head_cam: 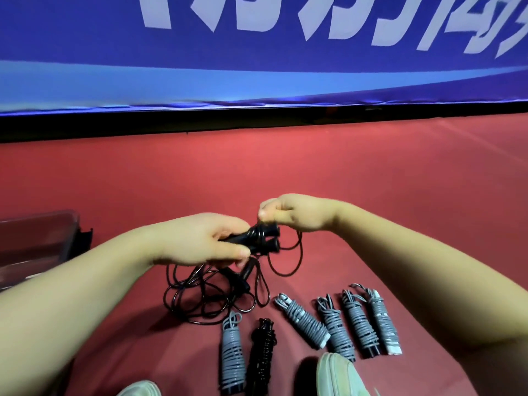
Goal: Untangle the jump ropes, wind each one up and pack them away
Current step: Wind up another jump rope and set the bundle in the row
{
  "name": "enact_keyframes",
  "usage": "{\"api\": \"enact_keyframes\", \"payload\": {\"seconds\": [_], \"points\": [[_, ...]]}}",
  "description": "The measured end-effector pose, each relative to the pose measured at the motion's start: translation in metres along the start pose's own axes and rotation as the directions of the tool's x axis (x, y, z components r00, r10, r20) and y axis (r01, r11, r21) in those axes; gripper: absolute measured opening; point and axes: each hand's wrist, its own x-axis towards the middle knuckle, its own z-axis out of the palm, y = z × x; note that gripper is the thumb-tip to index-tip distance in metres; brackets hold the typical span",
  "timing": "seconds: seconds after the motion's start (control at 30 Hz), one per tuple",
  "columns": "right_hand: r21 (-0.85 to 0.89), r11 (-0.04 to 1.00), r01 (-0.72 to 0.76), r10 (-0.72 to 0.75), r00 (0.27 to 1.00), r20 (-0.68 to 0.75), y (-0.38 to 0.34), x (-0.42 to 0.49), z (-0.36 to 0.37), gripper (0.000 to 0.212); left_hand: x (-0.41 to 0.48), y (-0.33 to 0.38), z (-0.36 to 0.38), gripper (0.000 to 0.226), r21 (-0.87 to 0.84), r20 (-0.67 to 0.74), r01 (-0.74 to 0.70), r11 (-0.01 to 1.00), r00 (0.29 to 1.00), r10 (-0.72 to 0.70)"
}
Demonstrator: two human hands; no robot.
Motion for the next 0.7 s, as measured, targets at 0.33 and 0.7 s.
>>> {"api": "enact_keyframes", "payload": {"seconds": [0.33,0.7], "points": [[0.321,0.937,0.138,0.084,0.803,-0.591,0.002,0.014,0.029,0.016,0.014,0.019,-0.028,0.009,-0.808,-0.389,-0.210,0.550,0.892,-0.231],[0.432,0.869,-0.241,0.333,0.931,-0.151,-0.015,0.019,0.041,0.030,0.021,-0.032,-0.028,0.014,-0.729,-0.484,0.014,0.685,0.697,-0.529]]}}
